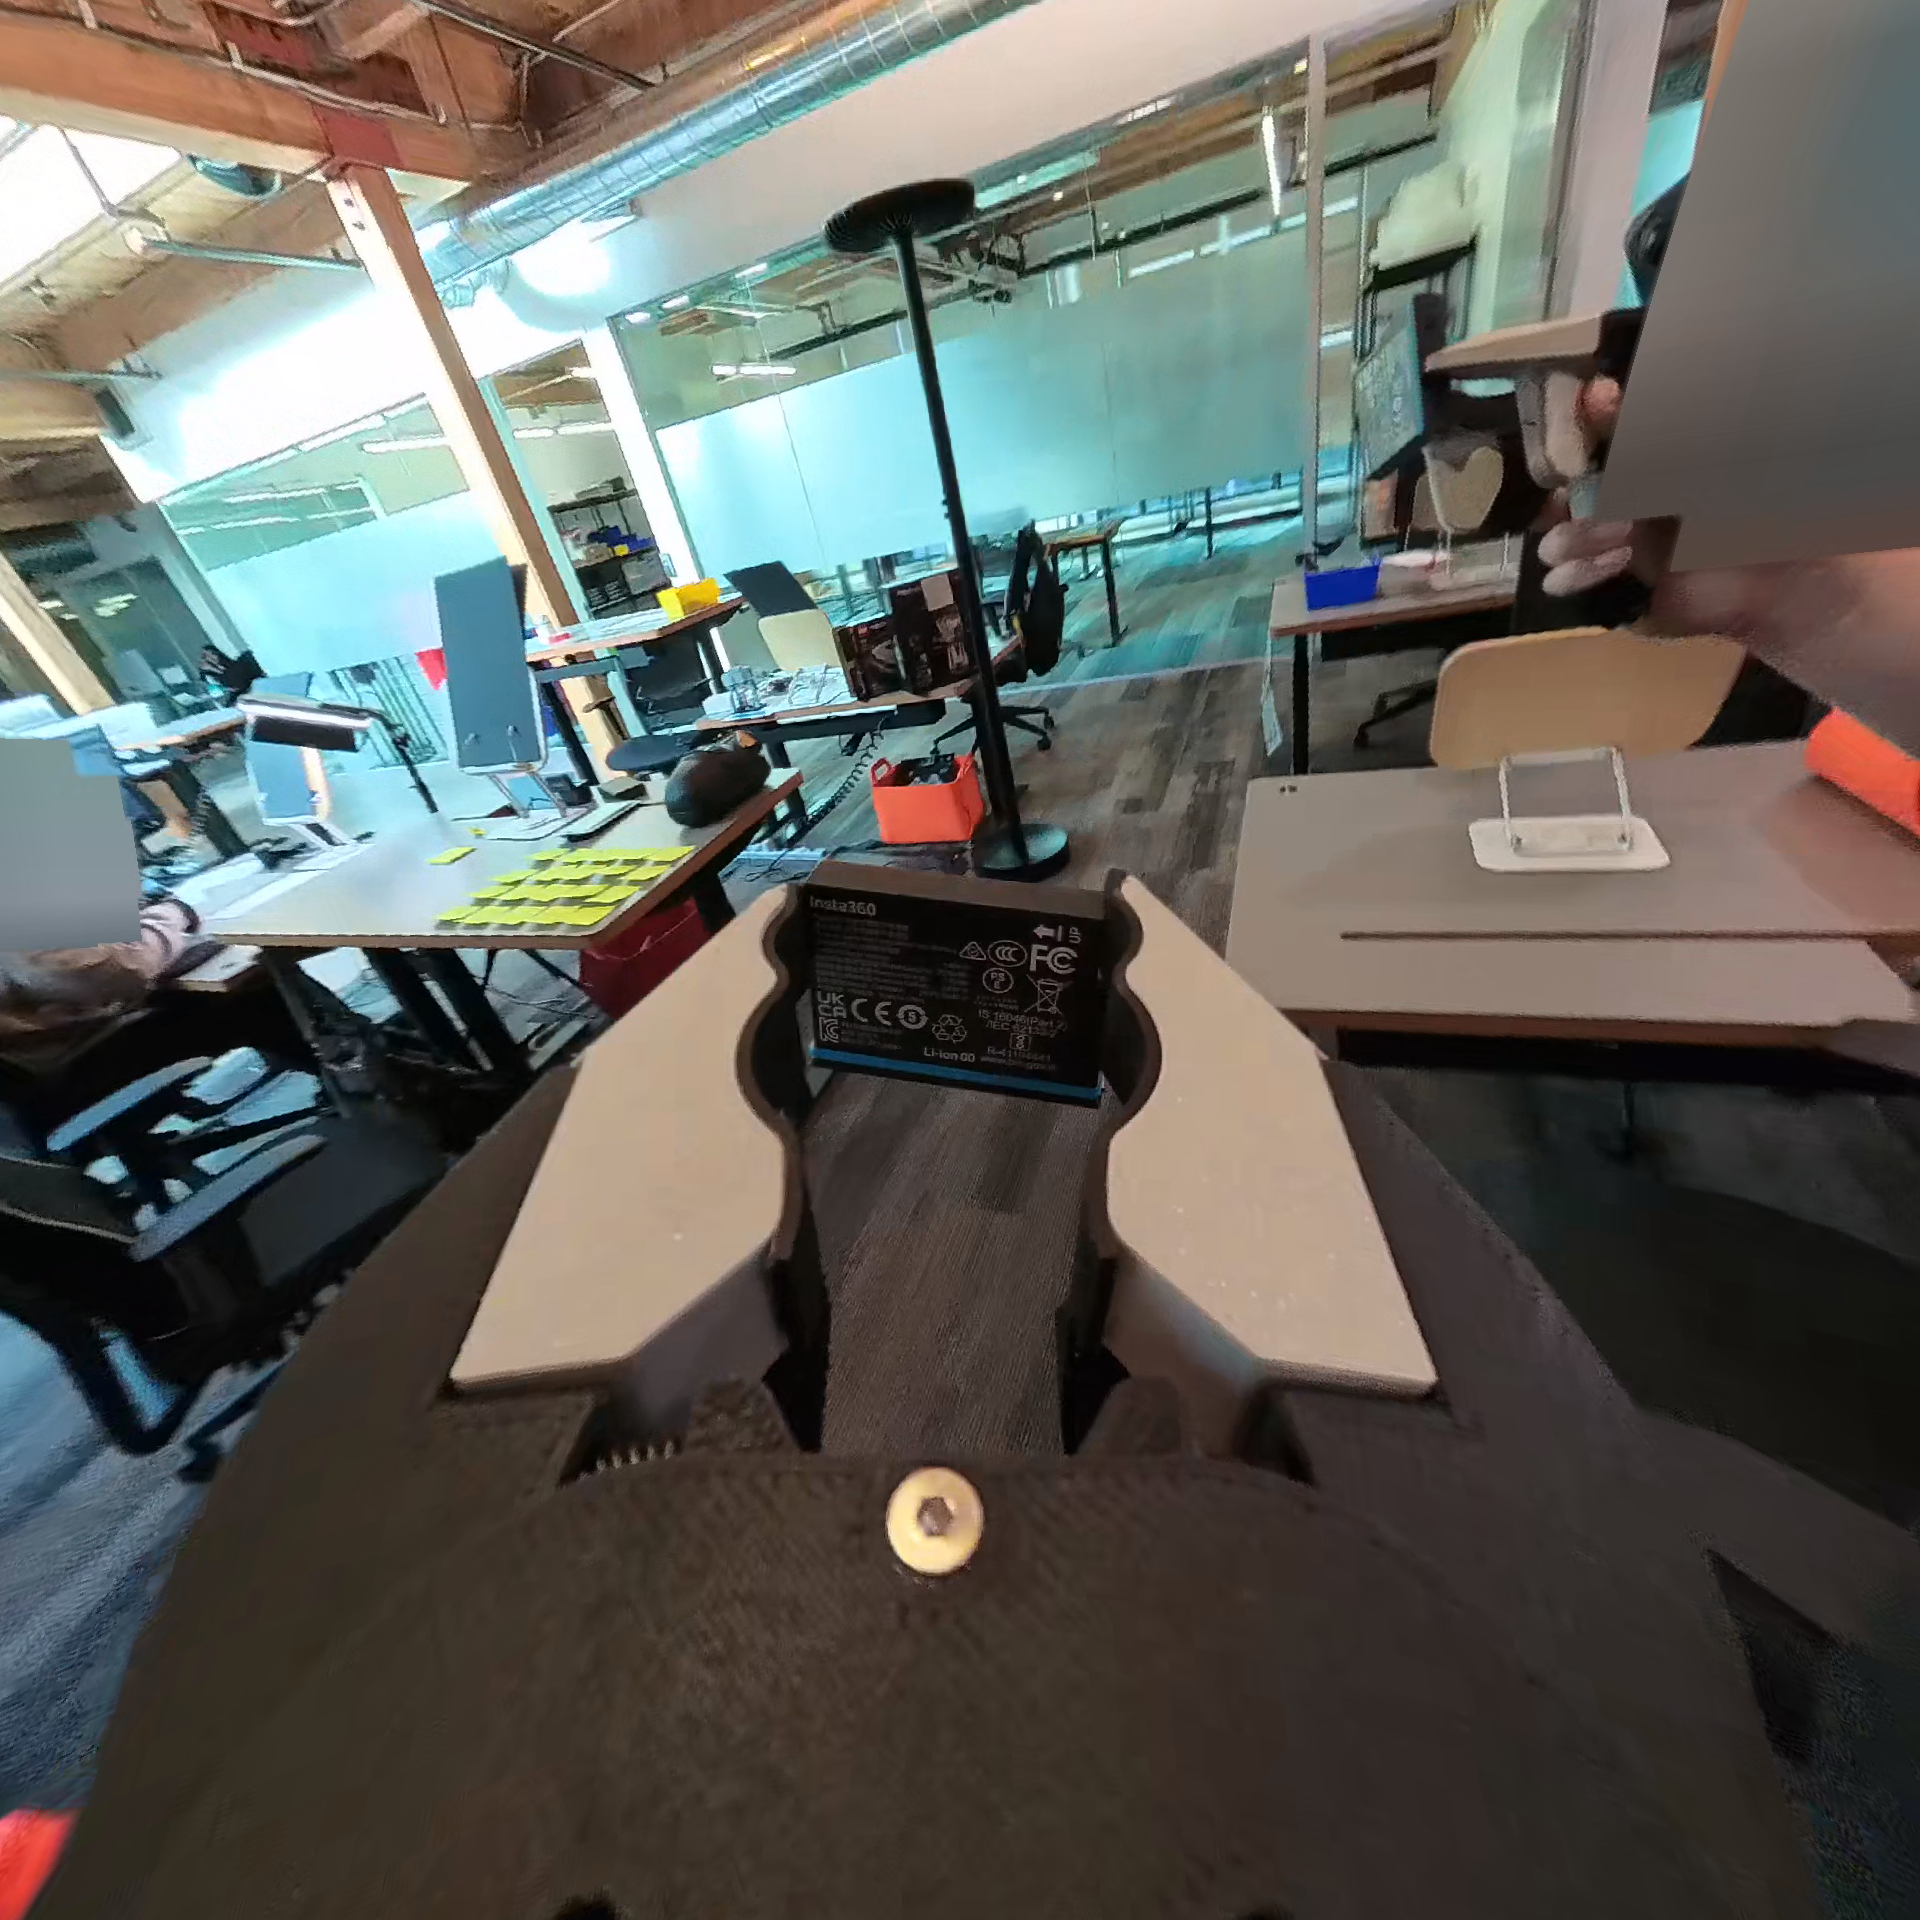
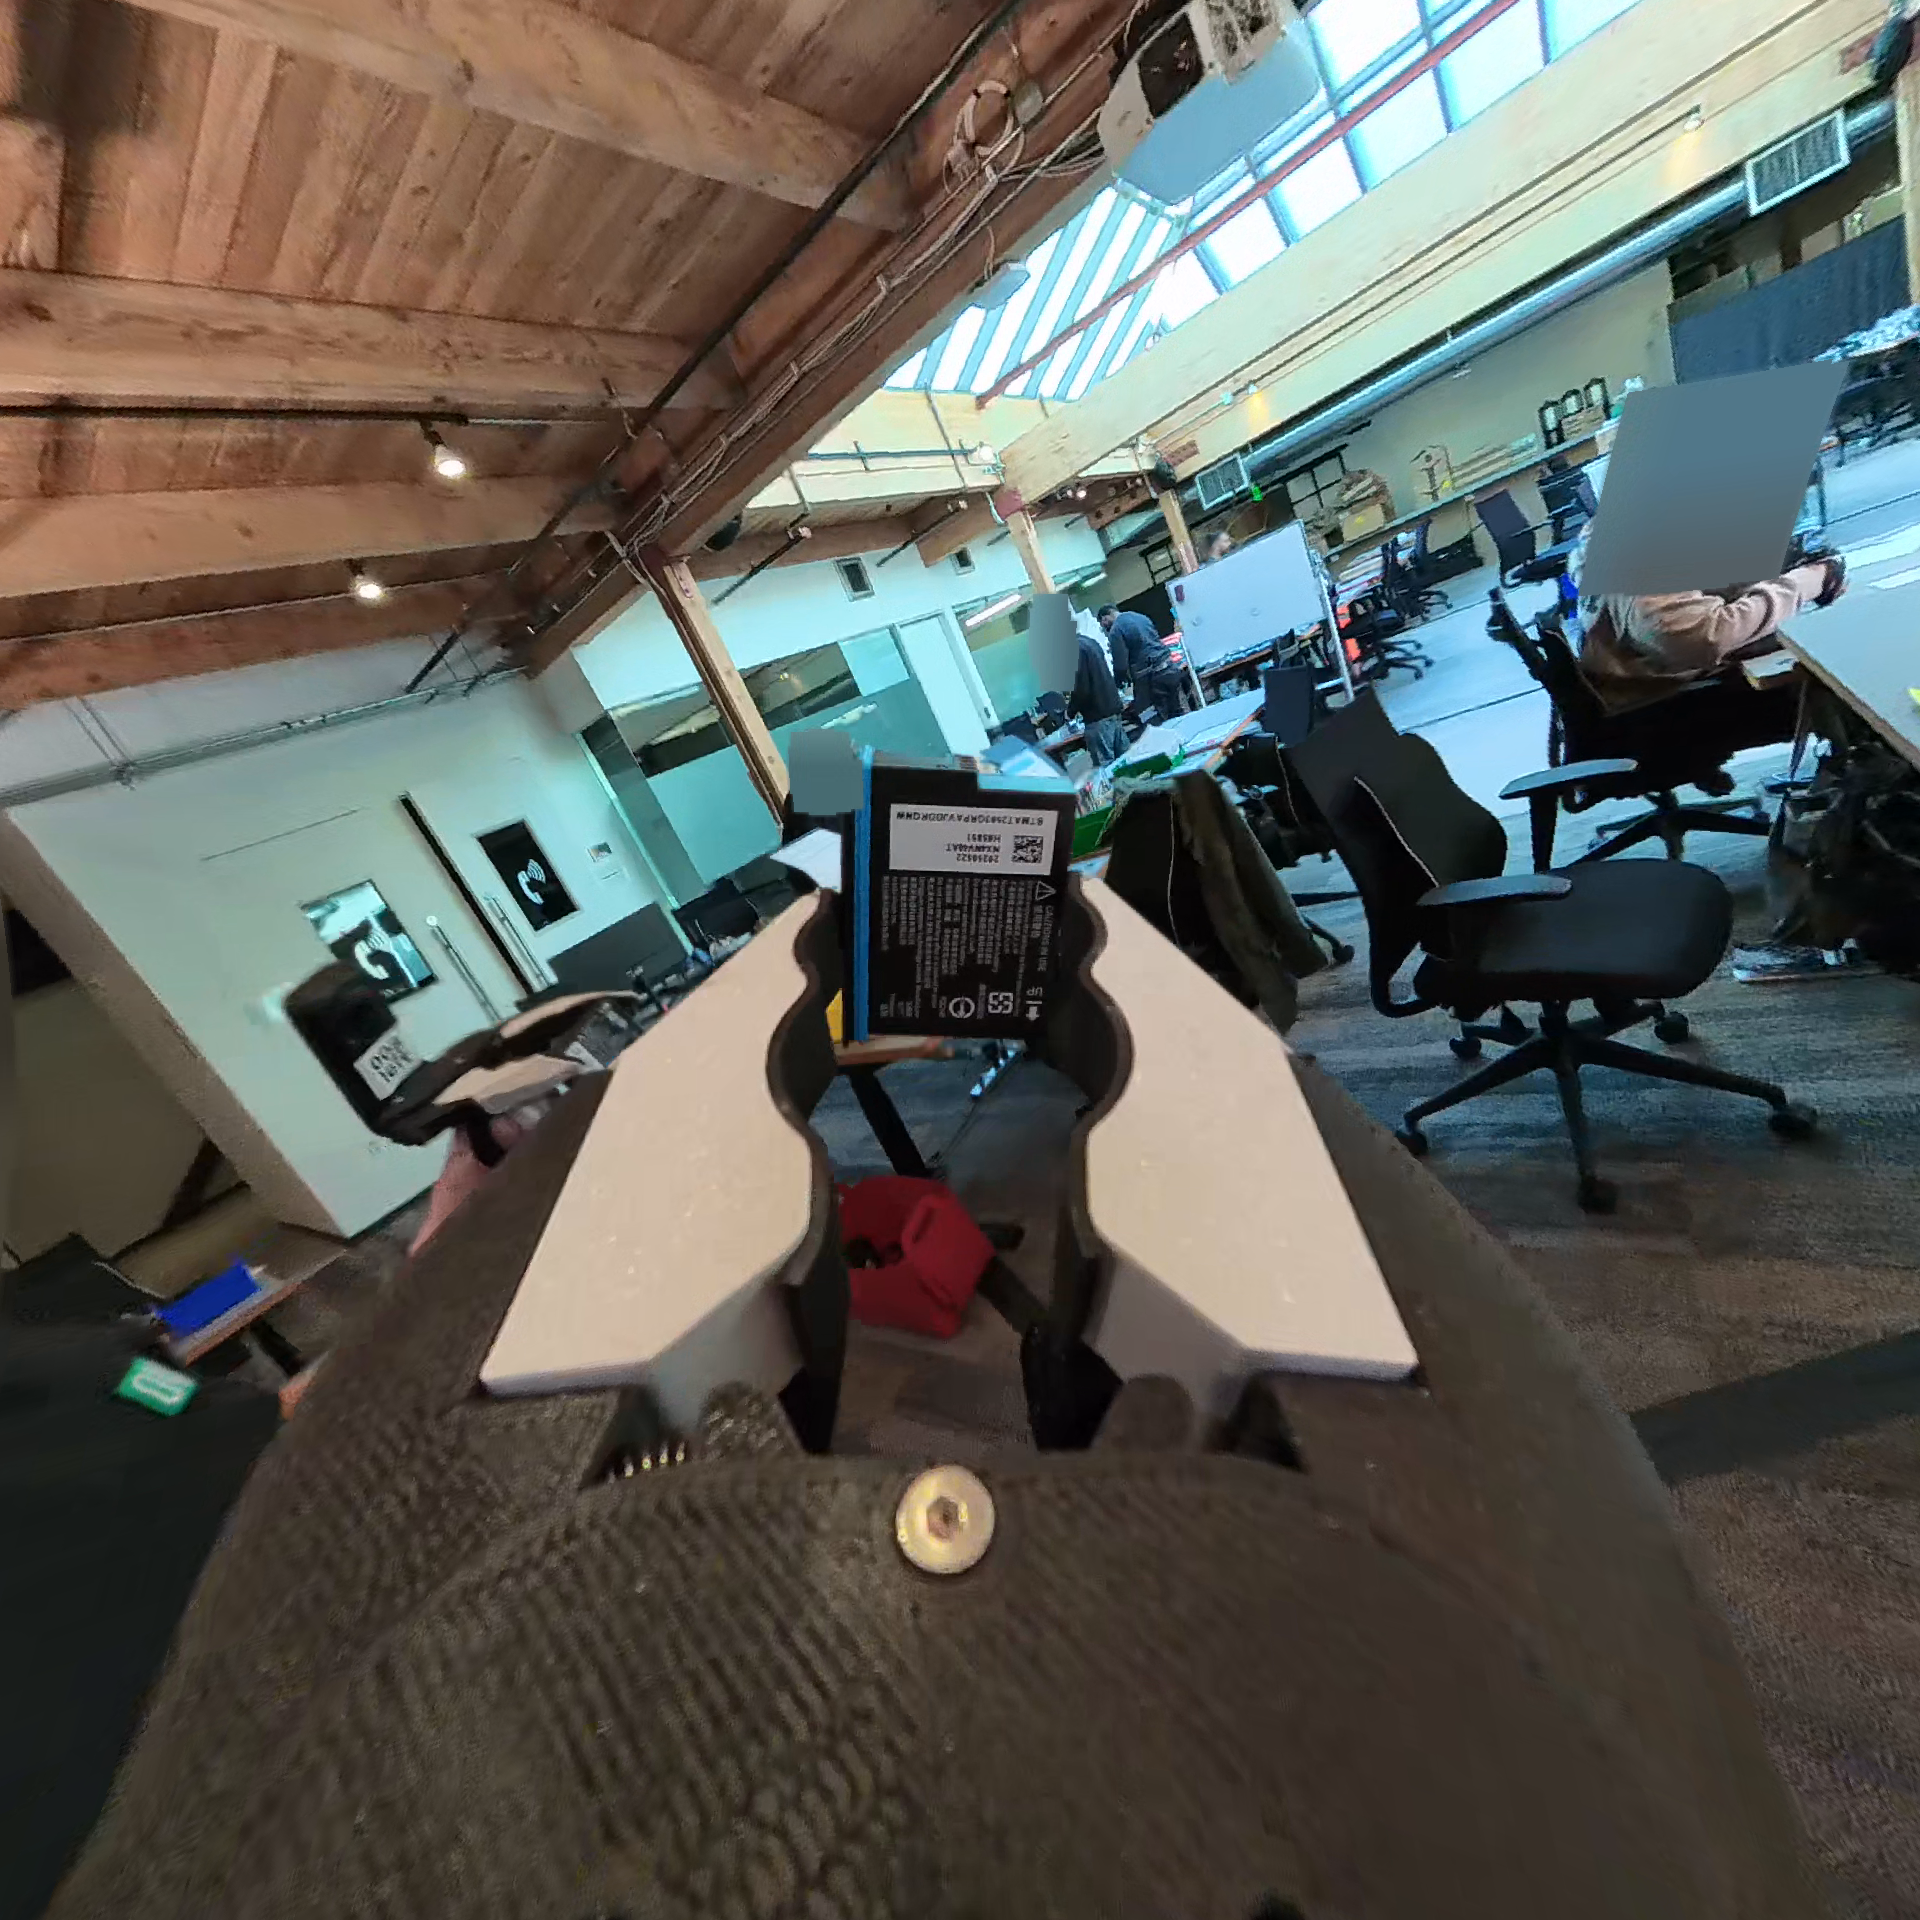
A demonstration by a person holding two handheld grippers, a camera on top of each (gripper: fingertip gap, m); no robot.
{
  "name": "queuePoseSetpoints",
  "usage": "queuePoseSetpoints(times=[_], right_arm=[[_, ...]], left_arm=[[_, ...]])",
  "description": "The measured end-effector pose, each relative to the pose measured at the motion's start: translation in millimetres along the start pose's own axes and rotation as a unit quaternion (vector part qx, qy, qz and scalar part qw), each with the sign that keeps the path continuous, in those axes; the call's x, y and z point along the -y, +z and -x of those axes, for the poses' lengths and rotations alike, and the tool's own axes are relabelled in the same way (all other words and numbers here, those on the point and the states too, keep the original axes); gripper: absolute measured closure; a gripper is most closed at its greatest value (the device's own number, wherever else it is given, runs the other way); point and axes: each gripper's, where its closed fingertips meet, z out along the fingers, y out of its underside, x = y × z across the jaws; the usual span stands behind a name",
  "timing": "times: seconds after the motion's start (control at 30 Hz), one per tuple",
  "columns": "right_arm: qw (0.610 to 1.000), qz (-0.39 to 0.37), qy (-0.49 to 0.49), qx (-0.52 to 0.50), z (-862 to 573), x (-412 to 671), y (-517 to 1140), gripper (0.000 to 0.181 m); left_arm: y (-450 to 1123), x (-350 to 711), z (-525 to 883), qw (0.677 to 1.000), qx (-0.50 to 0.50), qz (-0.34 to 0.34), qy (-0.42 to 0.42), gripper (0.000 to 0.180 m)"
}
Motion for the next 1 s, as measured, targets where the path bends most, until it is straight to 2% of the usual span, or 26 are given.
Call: queuePoseSetpoints(times=[0.07,0.23,0.4,0.57,0.63,0.7,0.8,0.9,1.0], right_arm=[[1.0,-0.009,0.004,0.014,-48,14,23,0.139],[0.998,-0.03,0.044,-0.021,-213,64,100,0.14],[0.998,-0.05,0.025,-0.036,-373,116,151,0.139],[0.993,-0.087,0.011,-0.077,-534,168,158,0.14],[0.988,-0.099,0.032,-0.113,-604,203,159,0.14],[0.985,-0.085,0.043,-0.142,-671,235,160,0.14],[0.976,-0.061,0.013,-0.208,-774,276,152,0.14],[0.97,-0.018,-0.032,-0.242,-881,307,146,0.14],[0.971,0.026,-0.035,-0.236,-996,340,154,0.141]], left_arm=[[50,-25,46,1.0,0.01,-0.001,-0.017,0.125],[181,-73,160,0.997,0.023,0.057,-0.048,0.125],[357,-123,252,0.994,0.001,0.108,-0.026,0.124],[604,-142,316,0.995,-0.08,0.064,-0.022,0.125],[714,-135,331,0.99,-0.123,0.057,-0.044,0.125],[821,-119,337,0.982,-0.169,0.049,-0.066,0.125],[974,-95,335,0.976,-0.208,0.035,-0.049,0.125],[1116,-91,340,0.981,-0.194,0.019,-0.023,0.125],[1231,-114,346,0.982,-0.179,0.024,-0.063,0.125]])
